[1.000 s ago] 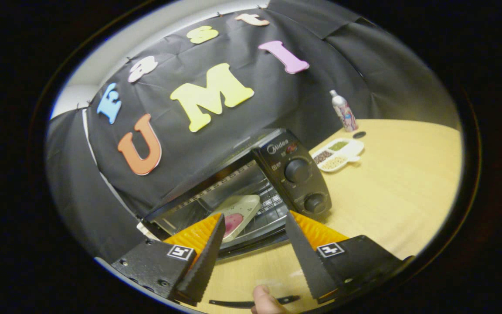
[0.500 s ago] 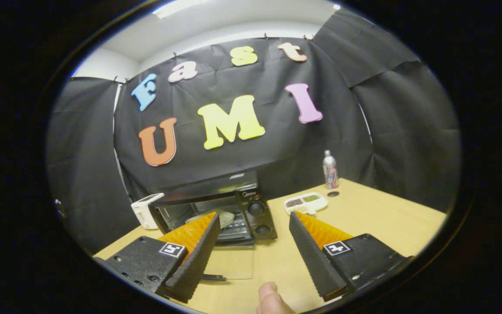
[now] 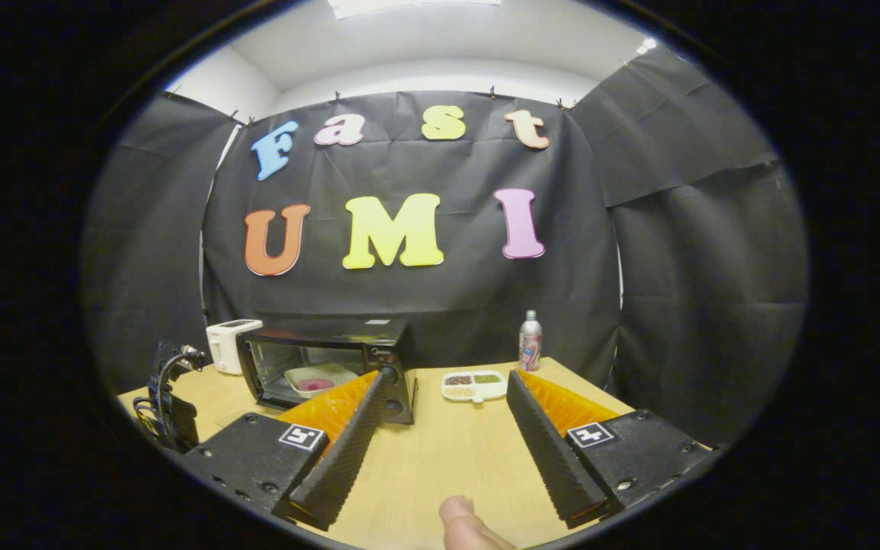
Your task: Open the electric oven with the left hand, put the food in, and close the electric oven.
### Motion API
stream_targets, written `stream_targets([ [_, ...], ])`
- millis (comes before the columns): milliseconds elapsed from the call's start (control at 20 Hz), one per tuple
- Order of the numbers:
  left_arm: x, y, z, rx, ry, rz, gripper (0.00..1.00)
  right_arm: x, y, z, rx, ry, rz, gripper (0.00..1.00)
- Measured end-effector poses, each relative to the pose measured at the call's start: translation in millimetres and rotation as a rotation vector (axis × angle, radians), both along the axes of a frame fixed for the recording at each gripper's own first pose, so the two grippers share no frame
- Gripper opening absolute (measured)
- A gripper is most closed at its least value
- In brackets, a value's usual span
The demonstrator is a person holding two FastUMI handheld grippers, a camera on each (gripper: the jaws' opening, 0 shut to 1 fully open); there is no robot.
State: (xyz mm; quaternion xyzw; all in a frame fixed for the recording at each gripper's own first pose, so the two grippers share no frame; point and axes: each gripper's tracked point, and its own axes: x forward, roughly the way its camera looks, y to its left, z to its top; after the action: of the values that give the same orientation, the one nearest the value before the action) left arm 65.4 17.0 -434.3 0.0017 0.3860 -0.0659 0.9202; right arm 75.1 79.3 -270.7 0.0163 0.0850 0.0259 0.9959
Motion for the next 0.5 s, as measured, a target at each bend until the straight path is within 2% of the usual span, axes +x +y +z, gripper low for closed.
stream_targets([
  [50, 4.0, -3.1, -0.4, 0.008, -0.001, -0.006, 0.95, -1.0, -3.2, 1.1, -0.005, -0.008, -0.002, 1.00],
  [100, 7.5, -5.9, -1.5, 0.015, 0.000, -0.014, 0.95, -2.4, -4.7, 1.9, -0.001, -0.009, 0.003, 0.96],
  [150, 11.8, -8.5, -2.4, 0.022, -0.002, -0.017, 0.95, -4.9, -3.7, 0.0, 0.006, -0.003, 0.015, 0.96],
  [200, 15.7, -9.6, -3.9, 0.032, -0.003, -0.017, 0.95, -7.7, -5.7, -1.0, 0.014, 0.008, 0.021, 1.00],
  [250, 20.0, -11.4, -4.5, 0.042, -0.004, -0.018, 0.95, -7.0, -13.8, -0.2, 0.023, 0.013, 0.024, 0.96],
  [350, 26.4, -12.4, -5.2, 0.059, -0.002, -0.012, 0.95, -6.7, -23.1, 2.8, 0.015, -0.001, 0.011, 0.96],
  [400, 27.0, -11.5, -6.0, 0.064, 0.011, -0.005, 0.96, -6.2, -27.6, 5.9, 0.013, -0.015, 0.001, 1.00],
  [500, 27.5, -12.8, -2.3, 0.060, 0.007, 0.006, 0.95, -6.7, -31.8, 8.5, 0.005, -0.032, -0.008, 0.96],
])
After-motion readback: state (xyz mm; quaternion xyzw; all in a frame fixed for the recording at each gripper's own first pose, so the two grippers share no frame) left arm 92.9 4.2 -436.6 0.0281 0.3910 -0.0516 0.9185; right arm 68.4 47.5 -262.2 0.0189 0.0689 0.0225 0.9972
